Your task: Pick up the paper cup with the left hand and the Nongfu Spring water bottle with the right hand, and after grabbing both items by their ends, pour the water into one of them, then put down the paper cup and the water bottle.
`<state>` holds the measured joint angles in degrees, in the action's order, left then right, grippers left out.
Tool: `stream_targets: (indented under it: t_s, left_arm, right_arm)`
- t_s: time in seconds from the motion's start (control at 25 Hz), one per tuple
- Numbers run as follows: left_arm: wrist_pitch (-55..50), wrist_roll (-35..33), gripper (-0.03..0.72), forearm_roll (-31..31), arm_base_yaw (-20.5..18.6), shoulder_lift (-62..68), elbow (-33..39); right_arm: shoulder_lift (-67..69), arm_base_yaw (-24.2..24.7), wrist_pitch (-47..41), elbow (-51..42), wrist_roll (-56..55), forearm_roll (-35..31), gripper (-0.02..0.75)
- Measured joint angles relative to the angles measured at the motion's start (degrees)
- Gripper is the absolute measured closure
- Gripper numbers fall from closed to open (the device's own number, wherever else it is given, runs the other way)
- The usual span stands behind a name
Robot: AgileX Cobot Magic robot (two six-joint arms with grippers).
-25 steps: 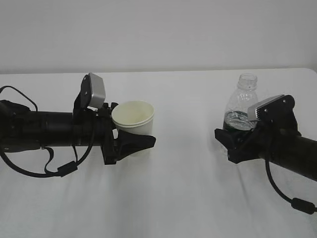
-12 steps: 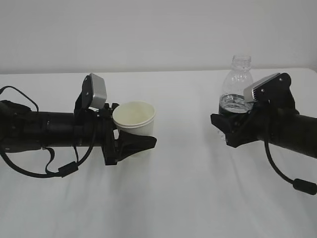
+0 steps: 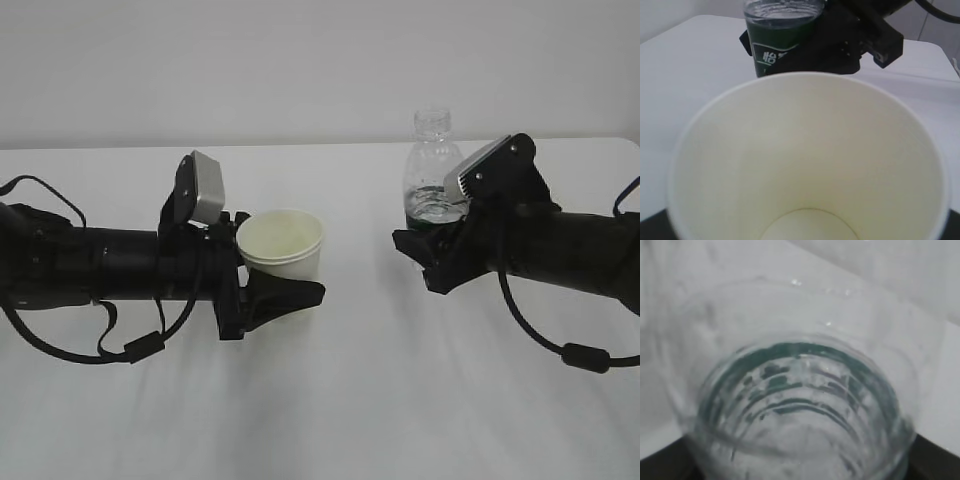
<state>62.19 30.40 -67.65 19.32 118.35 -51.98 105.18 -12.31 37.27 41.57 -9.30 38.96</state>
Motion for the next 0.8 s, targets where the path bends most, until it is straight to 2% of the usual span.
stream_targets:
  t_s: [0.8]
  left_arm:
    - [0.0,0.2,0.158,-0.5,0.1,0.0,0.0]
  right_arm:
    - [0.0,-2.3,-4.1,7.4,-0.5,8.6,0.246]
